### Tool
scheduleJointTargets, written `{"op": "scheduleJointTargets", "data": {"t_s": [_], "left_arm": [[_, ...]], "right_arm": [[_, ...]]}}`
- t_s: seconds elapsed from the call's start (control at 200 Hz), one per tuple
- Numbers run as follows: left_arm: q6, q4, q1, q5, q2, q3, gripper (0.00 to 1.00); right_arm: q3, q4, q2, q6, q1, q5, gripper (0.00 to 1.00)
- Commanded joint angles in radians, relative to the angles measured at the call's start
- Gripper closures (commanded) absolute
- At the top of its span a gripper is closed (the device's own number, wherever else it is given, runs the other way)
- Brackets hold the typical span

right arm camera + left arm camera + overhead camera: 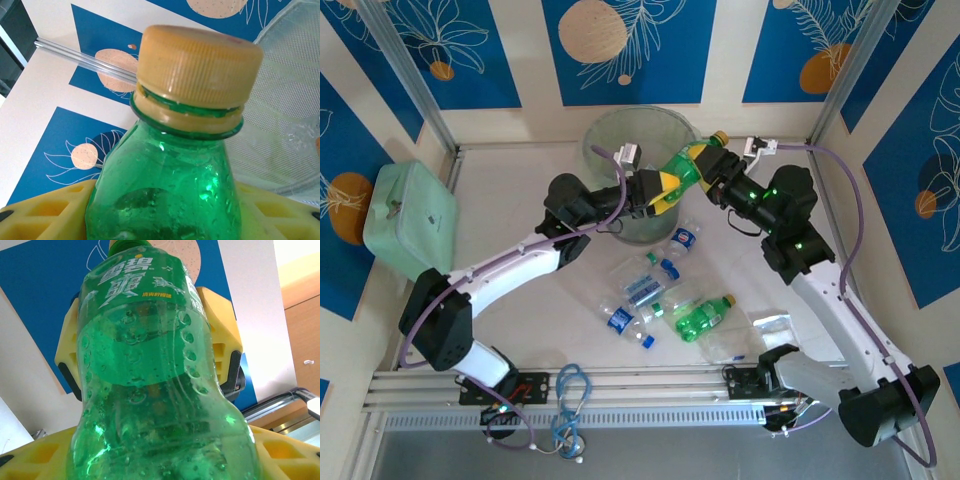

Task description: Put the plastic bottles in the bin

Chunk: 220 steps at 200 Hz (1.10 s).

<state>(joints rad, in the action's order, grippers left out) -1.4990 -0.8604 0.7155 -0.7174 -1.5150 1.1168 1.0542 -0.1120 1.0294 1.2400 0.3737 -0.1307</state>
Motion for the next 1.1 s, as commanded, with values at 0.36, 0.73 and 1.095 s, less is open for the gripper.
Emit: {"op": "scheduleJointTargets", "data": {"t_s": [0.36, 0.73, 1.095], "left_arm": [[0.339, 0.493, -0.134, -0.006, 0.077, 0.212, 0.58], [0.817, 1.413, -0.237, 0.268, -0.091, 0.660, 0.56], [0.901, 1.499, -0.240, 0.333, -0.251, 0.818, 0.50]], "right_arm": [[0.372, 0.909, 0.014, -0.281, -0.159, 0.269, 0.01], [0.235, 1.045, -0.099, -0.341, -0.236, 0.224, 0.00], [0.213, 1.022, -0.069, -0.328, -0.245, 0.167, 0.02]]}}
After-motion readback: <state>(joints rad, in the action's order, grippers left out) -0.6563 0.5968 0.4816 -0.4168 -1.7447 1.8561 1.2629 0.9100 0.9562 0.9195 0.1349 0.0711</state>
